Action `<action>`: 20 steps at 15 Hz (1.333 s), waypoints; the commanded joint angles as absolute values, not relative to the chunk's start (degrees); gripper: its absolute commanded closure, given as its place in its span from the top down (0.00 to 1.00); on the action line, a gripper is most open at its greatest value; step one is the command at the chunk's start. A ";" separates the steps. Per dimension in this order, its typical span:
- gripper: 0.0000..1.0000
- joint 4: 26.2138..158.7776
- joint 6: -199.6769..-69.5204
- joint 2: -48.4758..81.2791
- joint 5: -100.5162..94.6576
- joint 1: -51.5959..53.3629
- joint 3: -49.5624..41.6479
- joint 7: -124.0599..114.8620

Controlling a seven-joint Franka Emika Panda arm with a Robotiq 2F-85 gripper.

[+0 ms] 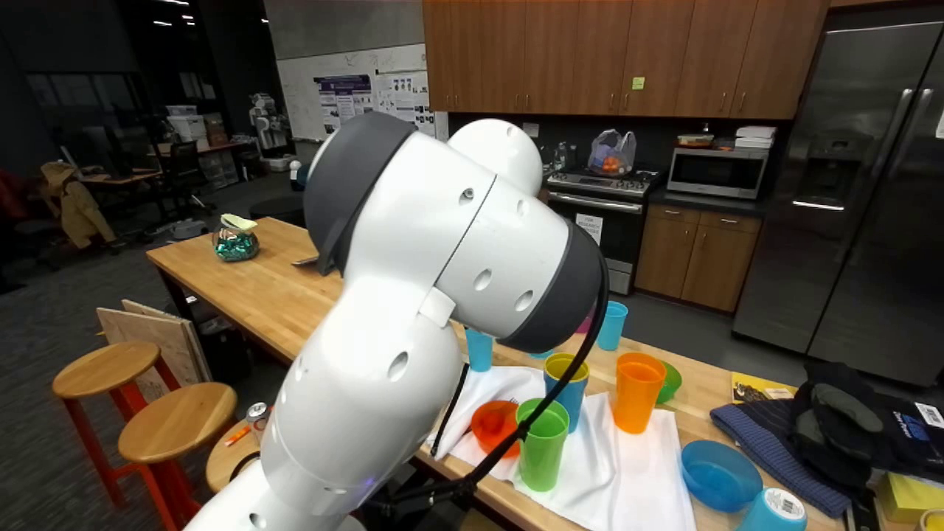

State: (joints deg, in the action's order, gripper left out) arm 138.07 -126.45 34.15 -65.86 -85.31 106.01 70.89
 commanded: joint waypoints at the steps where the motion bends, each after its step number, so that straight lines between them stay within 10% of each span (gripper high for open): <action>1: 0.33 137.80 -125.36 35.41 -66.95 -84.19 105.32 70.29; 4: 0.33 137.80 -125.35 35.41 -66.95 -84.19 105.32 70.29; 5: 0.58 137.80 -125.35 35.41 -66.95 -84.19 105.32 70.29; 13: 1.00 138.74 -128.13 42.74 -68.66 -90.50 110.68 67.27; 20: 1.00 138.04 -131.26 47.39 -67.45 -90.63 109.30 67.80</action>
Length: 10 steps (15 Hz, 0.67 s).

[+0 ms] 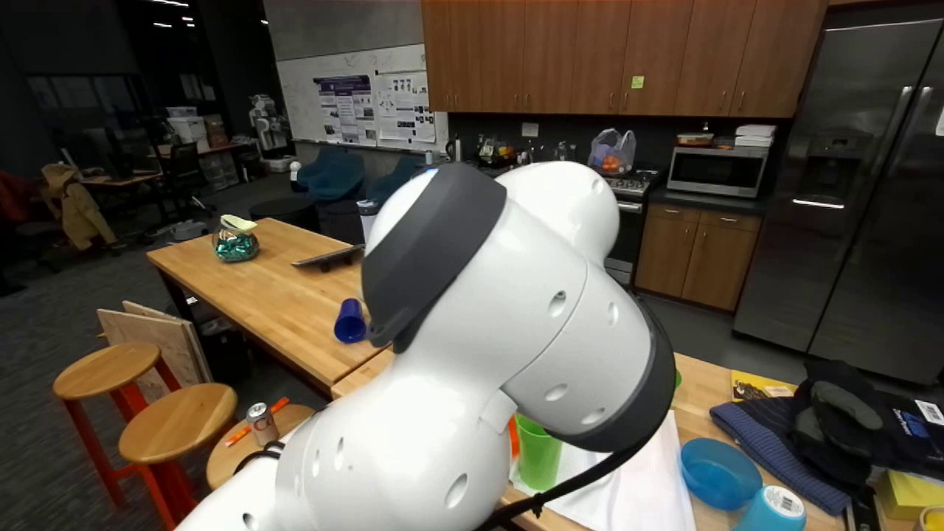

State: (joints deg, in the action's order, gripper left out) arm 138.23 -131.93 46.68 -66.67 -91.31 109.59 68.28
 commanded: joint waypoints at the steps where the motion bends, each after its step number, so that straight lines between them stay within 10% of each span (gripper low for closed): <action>1: 1.00 138.05 -131.20 47.76 -67.38 -90.68 109.06 67.84; 10: 1.00 136.95 -127.04 48.68 -61.89 -88.37 107.52 69.52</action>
State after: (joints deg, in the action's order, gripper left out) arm 138.01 -129.74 46.95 -64.78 -89.63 108.33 68.23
